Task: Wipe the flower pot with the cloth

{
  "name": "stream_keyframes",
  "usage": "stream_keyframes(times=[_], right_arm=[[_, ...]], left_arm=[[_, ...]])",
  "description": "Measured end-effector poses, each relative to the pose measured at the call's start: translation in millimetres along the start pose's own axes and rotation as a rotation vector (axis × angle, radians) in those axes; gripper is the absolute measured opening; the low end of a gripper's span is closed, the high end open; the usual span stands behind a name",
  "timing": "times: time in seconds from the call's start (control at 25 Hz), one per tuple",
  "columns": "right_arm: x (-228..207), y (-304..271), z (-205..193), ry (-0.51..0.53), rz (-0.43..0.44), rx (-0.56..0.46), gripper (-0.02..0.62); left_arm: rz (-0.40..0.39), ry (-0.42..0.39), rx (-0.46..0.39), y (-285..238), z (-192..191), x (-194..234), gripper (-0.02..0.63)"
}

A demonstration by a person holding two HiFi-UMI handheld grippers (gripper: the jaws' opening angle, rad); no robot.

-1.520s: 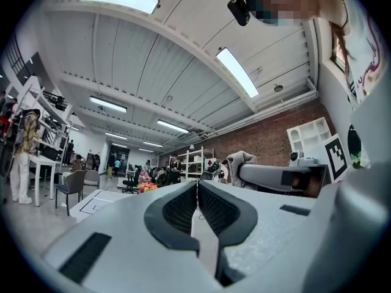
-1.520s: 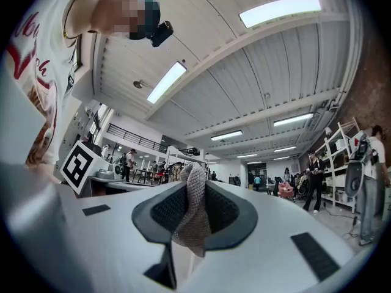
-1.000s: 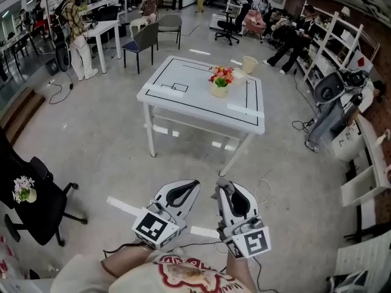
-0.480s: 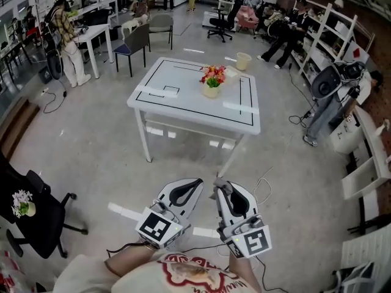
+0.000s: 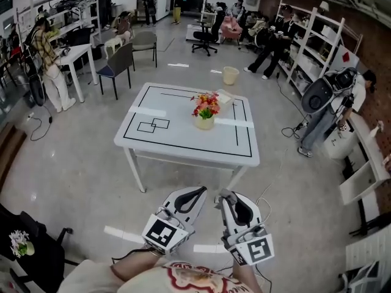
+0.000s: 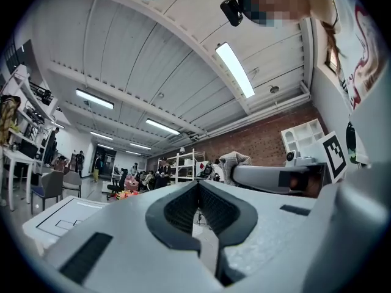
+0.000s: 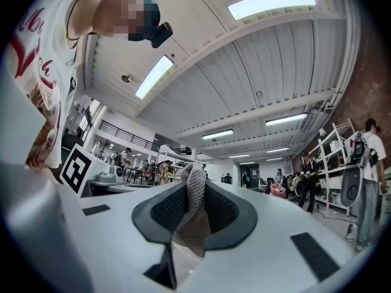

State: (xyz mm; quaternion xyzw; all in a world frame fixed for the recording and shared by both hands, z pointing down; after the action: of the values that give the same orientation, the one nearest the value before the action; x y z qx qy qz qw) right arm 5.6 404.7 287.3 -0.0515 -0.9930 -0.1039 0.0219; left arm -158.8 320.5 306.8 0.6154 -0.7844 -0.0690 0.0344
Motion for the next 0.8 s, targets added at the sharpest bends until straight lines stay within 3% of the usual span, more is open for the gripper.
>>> stream_keyframes(times=[0.12,0.4,0.8], right_arm=[[-1,-43,-4,0.001,-0.014,-0.008,0.071],[5,-112,-27,-0.009,-0.037,0.003,0.069],[14,-157,-40,0.006,-0.021,0.027,0.069]], left_arm=[[-0.01,-0.03,-0.012,-9,4,43,0.002],[-0.025,-0.008,0.001,-17,-7,119,0.002],[-0.011,0.027,-0.012,-18,-13,164,0.002]])
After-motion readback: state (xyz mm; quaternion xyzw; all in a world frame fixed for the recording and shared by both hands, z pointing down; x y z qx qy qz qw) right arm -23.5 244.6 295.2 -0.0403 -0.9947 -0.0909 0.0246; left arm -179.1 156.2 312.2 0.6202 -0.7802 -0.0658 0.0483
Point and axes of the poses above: the fingertips, and each gripper's own axes: y backward along the fingers, x to its left, z out of its top, the point moved 10 cm from there along y, backward along the fingers, and after that the axes turned 13 degrees about -z, right-handed, at the moved point
